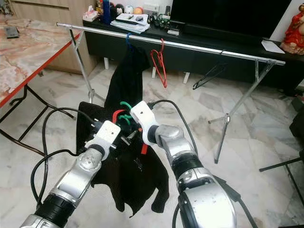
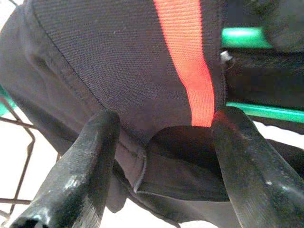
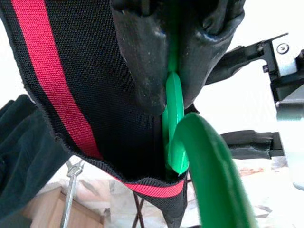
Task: Hang hanger
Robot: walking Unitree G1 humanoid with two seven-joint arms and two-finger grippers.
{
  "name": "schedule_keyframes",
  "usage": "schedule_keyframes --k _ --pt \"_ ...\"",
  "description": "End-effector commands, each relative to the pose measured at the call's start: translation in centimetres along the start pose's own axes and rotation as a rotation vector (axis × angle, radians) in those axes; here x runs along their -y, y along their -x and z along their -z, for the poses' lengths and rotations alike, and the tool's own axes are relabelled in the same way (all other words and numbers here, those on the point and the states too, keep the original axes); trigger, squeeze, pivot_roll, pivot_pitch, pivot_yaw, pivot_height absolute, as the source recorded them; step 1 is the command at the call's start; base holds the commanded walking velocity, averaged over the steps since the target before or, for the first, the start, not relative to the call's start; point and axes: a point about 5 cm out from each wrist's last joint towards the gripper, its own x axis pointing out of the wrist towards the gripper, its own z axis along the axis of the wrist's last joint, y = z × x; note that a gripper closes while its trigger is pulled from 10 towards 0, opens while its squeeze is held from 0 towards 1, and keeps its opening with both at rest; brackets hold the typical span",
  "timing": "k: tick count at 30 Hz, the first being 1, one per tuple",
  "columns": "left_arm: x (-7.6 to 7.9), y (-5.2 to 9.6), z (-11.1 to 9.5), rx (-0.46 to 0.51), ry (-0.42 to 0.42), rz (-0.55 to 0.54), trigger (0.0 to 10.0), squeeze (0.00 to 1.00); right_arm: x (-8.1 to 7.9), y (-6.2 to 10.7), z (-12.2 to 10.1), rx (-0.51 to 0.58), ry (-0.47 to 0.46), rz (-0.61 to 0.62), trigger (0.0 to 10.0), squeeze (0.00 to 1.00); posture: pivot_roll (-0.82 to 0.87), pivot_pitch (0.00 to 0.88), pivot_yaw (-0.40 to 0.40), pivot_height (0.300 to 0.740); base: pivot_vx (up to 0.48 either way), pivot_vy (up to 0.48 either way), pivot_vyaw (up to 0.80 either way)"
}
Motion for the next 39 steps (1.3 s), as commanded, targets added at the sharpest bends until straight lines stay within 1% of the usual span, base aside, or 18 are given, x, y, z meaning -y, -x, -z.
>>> schedule_keyframes --k 1,5,8,9,10,11,14,20,21,23,24,26,27,28,33,34,37,39 --pt "0.0 -0.2 0.0 -0.021 -0.033 -0.022 10.0 0.00 0.0 0.1 -0.6 0.036 -0.004 -0.005 10.0 0.00 0.06 0.086 -0.121 0.740 0.000 0.000 0.00" --pt "0.0 -0.3 0.4 -0.028 -0.046 -0.024 10.0 0.00 0.0 0.2 -0.6 0.037 -0.007 -0.010 10.0 0.00 0.06 0.086 -0.122 0.740 0.000 0.000 0.00" --pt "0.4 -0.3 0.4 -0.020 -0.071 0.026 10.0 0.00 0.0 0.2 -0.8 0.047 -0.013 -0.019 10.0 0.00 0.06 0.087 -0.123 0.740 0.000 0.000 0.00" --pt "0.4 -0.3 0.4 -0.020 -0.071 0.026 10.0 0.00 0.0 0.2 -0.8 0.047 -0.013 -0.019 10.0 0.00 0.06 0.087 -0.123 0.740 0.000 0.000 0.00" --pt "0.5 -0.3 0.4 -0.014 -0.096 0.041 10.0 0.00 0.0 0.3 -0.9 0.048 -0.013 -0.020 10.0 0.00 0.06 0.087 -0.124 0.740 0.000 0.000 0.00" --pt "0.6 -0.2 0.5 -0.001 -0.165 0.066 10.0 0.00 0.0 0.3 -1.1 0.056 -0.010 -0.023 10.0 0.00 0.06 0.087 -0.125 0.740 0.000 0.000 0.00" --pt "0.5 -0.2 1.1 -0.011 -0.215 0.061 10.0 0.00 0.0 0.2 -1.5 0.068 -0.012 -0.026 10.0 0.00 0.06 0.087 -0.125 0.740 0.000 0.000 0.00" --pt "-0.7 -0.4 2.2 -0.058 -0.235 0.004 10.0 0.00 -0.1 0.2 -1.9 0.077 -0.011 -0.034 10.0 0.00 0.05 0.090 -0.126 0.740 0.000 0.000 0.00" --pt "-1.3 -0.5 2.7 -0.079 -0.230 -0.036 10.0 0.00 -0.1 0.3 -1.9 0.080 -0.015 -0.034 10.0 0.00 0.05 0.090 -0.127 0.740 0.000 0.000 0.00" --pt "-1.5 -0.5 2.9 -0.085 -0.229 -0.048 10.0 0.00 -0.1 0.3 -1.9 0.081 -0.017 -0.034 10.0 0.00 0.05 0.090 -0.127 0.740 0.000 0.000 0.00" --pt "-2.2 -0.6 3.0 -0.089 -0.225 -0.097 10.0 0.00 -0.1 0.4 -1.9 0.085 -0.020 -0.033 10.0 0.00 0.05 0.091 -0.127 0.740 0.000 0.000 0.00" --pt "-2.7 -0.8 3.2 -0.089 -0.213 -0.132 10.0 0.00 -0.1 0.5 -2.0 0.091 -0.030 -0.037 10.0 0.00 0.04 0.090 -0.128 0.740 0.000 0.000 0.00" --pt "-2.7 -0.9 3.3 -0.091 -0.208 -0.135 10.0 0.00 -0.1 0.5 -2.0 0.092 -0.032 -0.038 10.0 0.00 0.04 0.090 -0.128 0.740 0.000 0.000 0.00" --pt "-2.8 -0.9 3.5 -0.096 -0.225 -0.138 10.0 0.00 -0.2 0.5 -1.9 0.091 -0.037 -0.038 10.0 0.00 0.04 0.090 -0.129 0.740 0.000 0.000 0.00" --pt "-2.8 -1.1 4.0 -0.107 -0.223 -0.144 10.0 0.00 -0.2 0.5 -1.8 0.091 -0.044 -0.038 10.0 0.00 0.04 0.090 -0.129 0.740 0.000 0.000 0.00" --pt "-2.8 -1.1 4.1 -0.106 -0.157 -0.157 10.0 0.00 -0.4 0.5 -1.9 0.096 -0.047 -0.045 10.0 0.00 0.03 0.088 -0.128 0.740 0.000 0.000 0.00" --pt "-2.7 -1.3 3.7 -0.088 0.005 -0.164 10.0 0.00 -0.7 0.5 -1.9 0.099 -0.056 -0.055 10.0 0.00 0.03 0.089 -0.128 0.740 0.000 0.000 0.00" --pt "-2.6 -1.4 3.3 -0.062 0.020 -0.159 10.0 0.00 -0.8 0.4 -1.7 0.097 -0.058 -0.058 10.0 0.00 0.03 0.090 -0.128 0.740 0.000 0.000 0.00"
